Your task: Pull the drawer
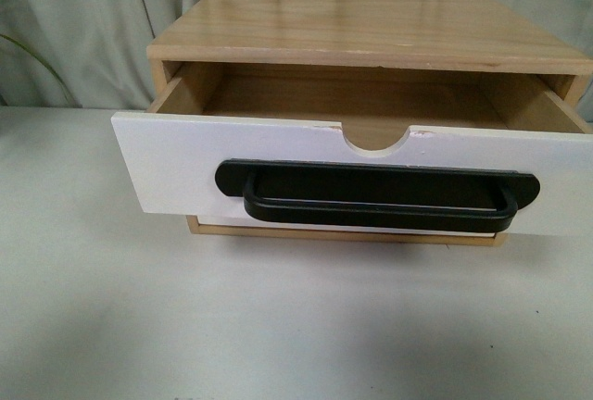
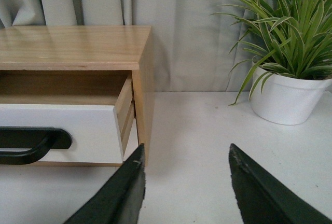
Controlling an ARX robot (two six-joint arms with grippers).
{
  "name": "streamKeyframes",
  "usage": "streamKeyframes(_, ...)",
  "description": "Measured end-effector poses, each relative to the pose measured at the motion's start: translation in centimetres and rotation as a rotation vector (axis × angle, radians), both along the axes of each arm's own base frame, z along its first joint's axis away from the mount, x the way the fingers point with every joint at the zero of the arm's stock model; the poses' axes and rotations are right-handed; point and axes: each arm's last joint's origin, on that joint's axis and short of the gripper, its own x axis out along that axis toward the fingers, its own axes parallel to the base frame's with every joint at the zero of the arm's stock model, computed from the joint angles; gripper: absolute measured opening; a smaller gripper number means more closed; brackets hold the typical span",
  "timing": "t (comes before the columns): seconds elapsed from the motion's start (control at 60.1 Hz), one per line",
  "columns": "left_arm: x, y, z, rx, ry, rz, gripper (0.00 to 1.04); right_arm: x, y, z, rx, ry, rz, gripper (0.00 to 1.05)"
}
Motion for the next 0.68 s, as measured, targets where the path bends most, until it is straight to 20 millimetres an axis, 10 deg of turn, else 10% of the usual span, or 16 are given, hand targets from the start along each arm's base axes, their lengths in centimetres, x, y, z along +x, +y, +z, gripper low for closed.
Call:
streamKeyframes(0.266, 0.00, 0.00, 0.00, 0.000, 0.000, 0.000, 1.00, 0.00, 0.00, 0.00, 0.001, 0.000, 0.000, 0.97)
streamKeyframes(0.682, 0.00, 0.00, 0.00, 0.000, 0.000, 0.000, 0.98, 0.00, 0.00, 0.00, 0.002, 0.000, 0.000, 0.96)
